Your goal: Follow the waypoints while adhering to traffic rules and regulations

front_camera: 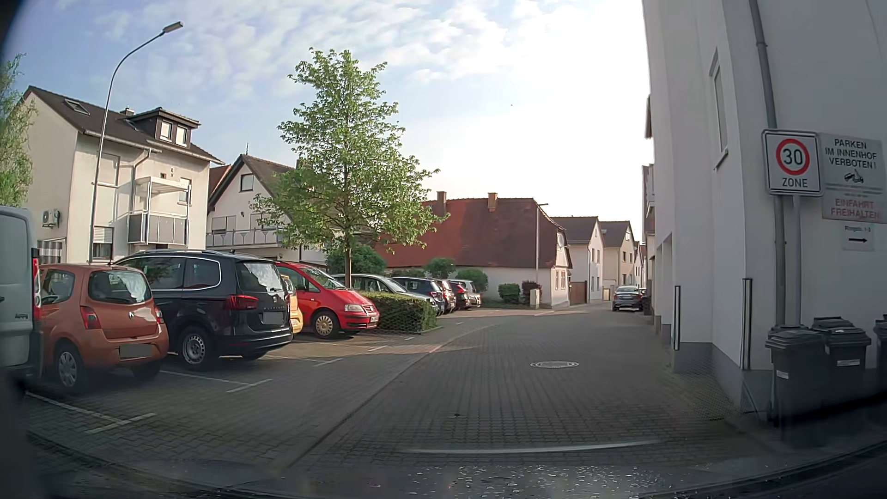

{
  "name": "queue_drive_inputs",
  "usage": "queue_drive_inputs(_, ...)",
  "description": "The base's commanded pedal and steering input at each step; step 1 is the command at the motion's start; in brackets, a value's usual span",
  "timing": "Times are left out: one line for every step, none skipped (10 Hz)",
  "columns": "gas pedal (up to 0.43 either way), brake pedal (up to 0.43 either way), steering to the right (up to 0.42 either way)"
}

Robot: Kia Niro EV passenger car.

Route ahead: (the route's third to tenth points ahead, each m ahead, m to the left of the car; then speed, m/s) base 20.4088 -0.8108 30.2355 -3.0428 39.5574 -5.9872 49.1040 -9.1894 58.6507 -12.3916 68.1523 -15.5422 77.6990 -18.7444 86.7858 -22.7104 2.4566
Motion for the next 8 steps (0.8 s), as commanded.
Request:
queue_drive_inputs(0.0, 0.0, 0.008)
queue_drive_inputs(0.0, 0.0, 0.008)
queue_drive_inputs(0.0, 0.0, 0.008)
queue_drive_inputs(0.0, 0.0, 0.008)
queue_drive_inputs(0.0, 0.0, 0.008)
queue_drive_inputs(0.0, 0.0, 0.007)
queue_drive_inputs(0.0, 0.0, 0.005)
queue_drive_inputs(0.0, 0.0, 0.005)
